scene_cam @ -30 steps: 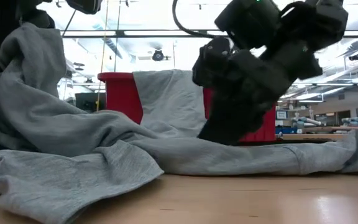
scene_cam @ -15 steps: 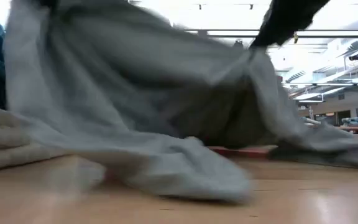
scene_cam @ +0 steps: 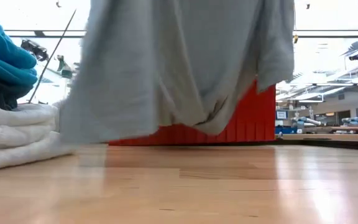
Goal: Fold laundry
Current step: Remove the grey shirt from the red bin onto the table
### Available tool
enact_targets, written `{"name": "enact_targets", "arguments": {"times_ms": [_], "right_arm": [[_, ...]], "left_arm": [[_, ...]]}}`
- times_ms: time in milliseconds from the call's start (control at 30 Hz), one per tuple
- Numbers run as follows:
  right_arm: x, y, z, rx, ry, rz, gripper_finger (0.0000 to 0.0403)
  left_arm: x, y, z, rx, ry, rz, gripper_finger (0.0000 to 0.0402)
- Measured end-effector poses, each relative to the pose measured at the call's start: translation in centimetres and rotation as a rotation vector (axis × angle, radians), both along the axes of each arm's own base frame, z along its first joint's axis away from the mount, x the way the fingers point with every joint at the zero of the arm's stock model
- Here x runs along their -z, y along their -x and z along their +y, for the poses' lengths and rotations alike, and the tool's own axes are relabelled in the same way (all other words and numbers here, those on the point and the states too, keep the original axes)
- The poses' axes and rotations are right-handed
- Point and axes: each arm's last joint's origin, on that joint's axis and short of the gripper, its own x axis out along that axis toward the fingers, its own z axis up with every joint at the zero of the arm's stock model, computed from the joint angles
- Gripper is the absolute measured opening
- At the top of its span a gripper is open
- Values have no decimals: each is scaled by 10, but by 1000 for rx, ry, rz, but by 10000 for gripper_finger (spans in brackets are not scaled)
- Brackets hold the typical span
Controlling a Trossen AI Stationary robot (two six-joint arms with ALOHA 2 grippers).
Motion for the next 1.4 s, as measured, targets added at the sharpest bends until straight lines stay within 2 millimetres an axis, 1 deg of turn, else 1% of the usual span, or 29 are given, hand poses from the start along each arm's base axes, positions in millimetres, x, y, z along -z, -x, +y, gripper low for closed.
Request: {"name": "enact_targets", "arguments": {"times_ms": [133,200,267,367,433,567,733,900,1067,1233,1400], "right_arm": [[-31,5,6,-65,58,28,0],[-39,4,11,-99,89,76,0],[-47,2,18,-136,112,109,0],[-60,-1,30,-207,156,134,0],[-71,0,36,-249,173,108,0],[-94,4,47,-330,207,48,0],[-117,14,56,-422,200,-24,0],[-136,28,67,-624,147,-104,0],[-150,44,72,-788,104,-174,0],[-158,53,77,-854,81,-258,0],[-168,60,76,-883,77,-368,0]], "left_arm": [[-26,0,1,52,32,-146,0],[-37,2,-1,76,51,-213,0],[-44,2,-5,102,88,-276,0],[-53,4,-14,217,193,-326,0],[-61,3,-18,288,295,-380,0],[-75,8,-27,392,461,-462,3],[-84,19,-38,445,551,-505,7],[-94,28,-52,545,674,-555,8],[-98,31,-58,570,703,-590,8],[-102,31,-59,572,735,-627,9],[-106,31,-58,558,797,-643,9]]}}
